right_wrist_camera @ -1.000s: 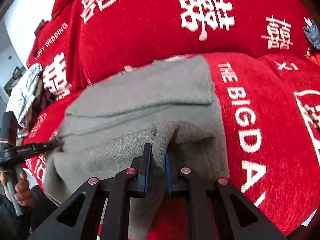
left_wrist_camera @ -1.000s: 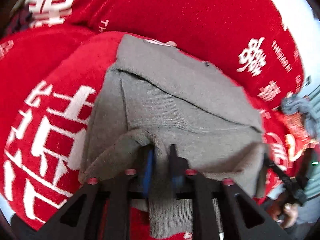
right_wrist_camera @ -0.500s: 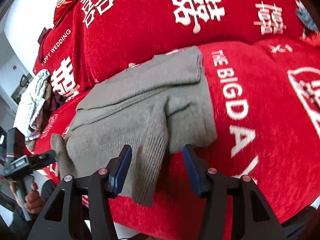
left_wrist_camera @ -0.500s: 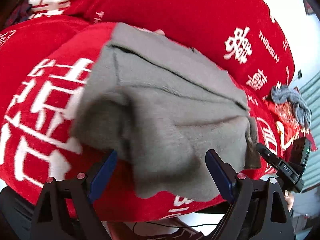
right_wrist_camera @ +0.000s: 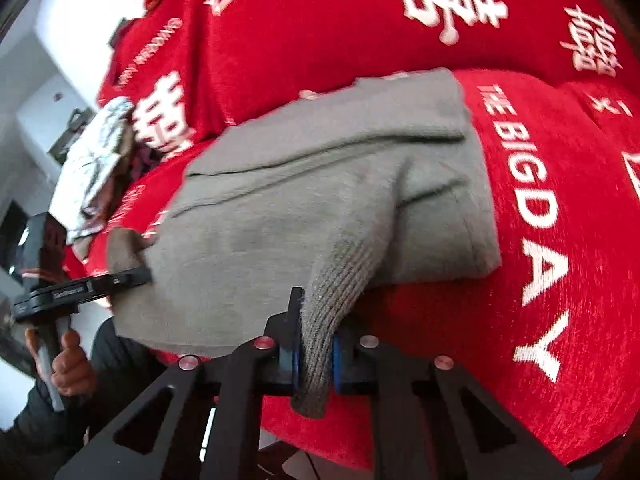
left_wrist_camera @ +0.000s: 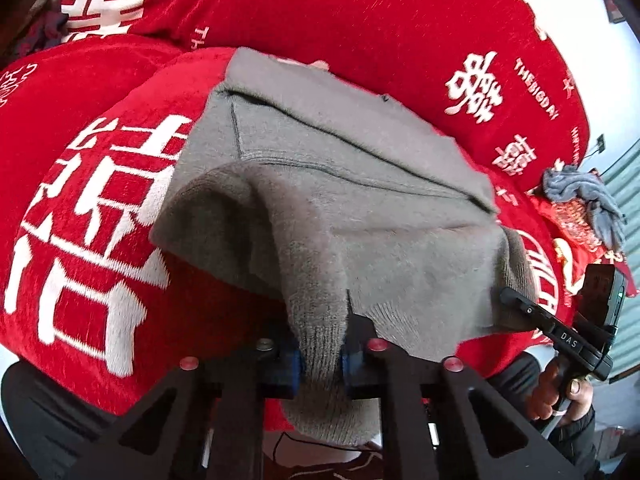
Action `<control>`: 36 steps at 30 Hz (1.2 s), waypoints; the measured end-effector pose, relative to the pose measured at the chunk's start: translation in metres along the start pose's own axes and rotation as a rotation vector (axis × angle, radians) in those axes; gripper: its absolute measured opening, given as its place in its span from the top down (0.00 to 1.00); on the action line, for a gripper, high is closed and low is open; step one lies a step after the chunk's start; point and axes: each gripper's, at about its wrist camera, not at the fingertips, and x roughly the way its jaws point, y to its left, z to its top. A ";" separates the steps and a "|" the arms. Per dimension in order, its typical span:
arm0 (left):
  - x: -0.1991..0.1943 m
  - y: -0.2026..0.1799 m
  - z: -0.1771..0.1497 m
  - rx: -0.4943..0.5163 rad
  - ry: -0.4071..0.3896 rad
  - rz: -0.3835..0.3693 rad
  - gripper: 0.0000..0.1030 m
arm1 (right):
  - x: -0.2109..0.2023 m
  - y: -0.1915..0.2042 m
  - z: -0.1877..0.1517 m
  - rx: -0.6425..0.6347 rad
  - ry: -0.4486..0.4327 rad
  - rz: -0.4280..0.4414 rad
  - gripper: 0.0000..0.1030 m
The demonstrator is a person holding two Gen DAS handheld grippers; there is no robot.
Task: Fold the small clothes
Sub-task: 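Lift the hem with both grippers and fold it toward the collar, then carry the held hem over the sweater body toward the collar with both grippers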
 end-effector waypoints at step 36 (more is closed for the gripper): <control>-0.014 -0.028 0.137 -0.017 -0.119 0.105 0.86 | -0.048 0.002 0.124 0.144 -0.290 -0.014 0.91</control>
